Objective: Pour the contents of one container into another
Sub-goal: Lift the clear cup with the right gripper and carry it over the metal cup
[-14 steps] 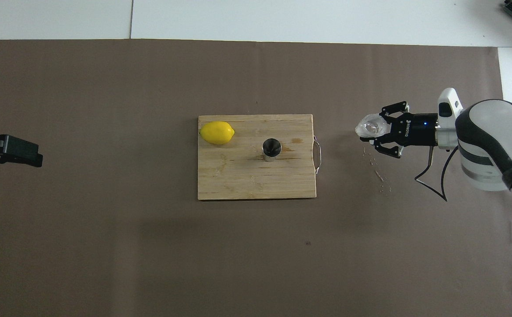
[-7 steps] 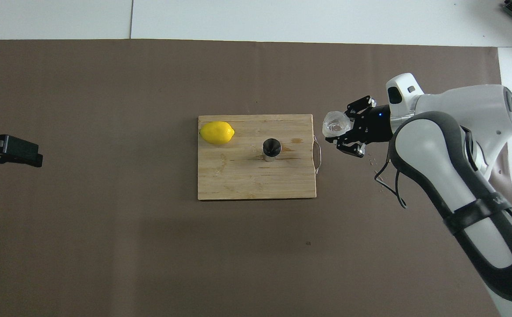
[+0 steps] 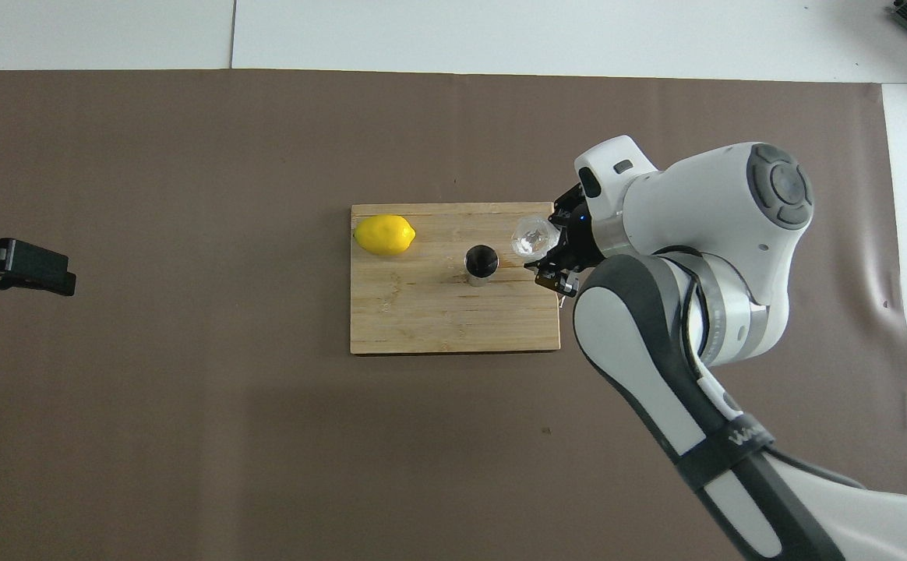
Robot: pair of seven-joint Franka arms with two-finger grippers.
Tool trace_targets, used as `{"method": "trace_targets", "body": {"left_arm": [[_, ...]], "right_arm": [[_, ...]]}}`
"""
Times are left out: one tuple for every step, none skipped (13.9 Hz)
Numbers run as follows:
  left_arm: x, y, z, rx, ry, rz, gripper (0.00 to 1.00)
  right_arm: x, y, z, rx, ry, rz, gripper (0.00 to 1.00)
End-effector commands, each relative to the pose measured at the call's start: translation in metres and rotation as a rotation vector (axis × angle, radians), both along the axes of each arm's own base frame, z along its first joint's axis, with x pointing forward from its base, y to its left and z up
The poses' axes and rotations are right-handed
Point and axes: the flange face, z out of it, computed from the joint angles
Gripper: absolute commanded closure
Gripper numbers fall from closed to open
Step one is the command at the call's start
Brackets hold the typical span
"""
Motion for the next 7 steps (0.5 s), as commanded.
{"method": "trace_targets", "body": {"left_arm": [[-0.001, 0.003, -0.001, 0.012, -0.004, 0.002, 0.00], [-0.001, 0.003, -0.001, 0.012, -0.004, 0.001, 0.00], [-0.001, 0.003, -0.001, 0.012, -0.004, 0.002, 0.00], [-0.001, 0.003, -0.001, 0.012, -0.004, 0.002, 0.00], [-0.001, 0.003, -0.001, 0.012, -0.004, 0.002, 0.00], [-0.001, 0.003, -0.001, 0.012, -0.004, 0.002, 0.00], [-0.001, 0.003, -0.001, 0.012, -0.004, 0.001, 0.00]], "right_arm": [[-0.005, 0.027, 0.008, -0.092, -0.019, 0.019, 1.00], [-0.007, 0.041, 0.009, -0.115, -0.020, 0.037, 1.00], [-0.004, 0.046, 0.009, -0.140, -0.025, 0.054, 1.00], [-0.002, 0.048, 0.011, -0.172, -0.028, 0.073, 1.00], [-0.002, 0.048, 0.010, -0.196, -0.031, 0.086, 1.00], [-0.002, 0.048, 0.011, -0.220, -0.044, 0.100, 1.00], [-0.007, 0.056, 0.009, -0.248, -0.054, 0.128, 1.00]]}}
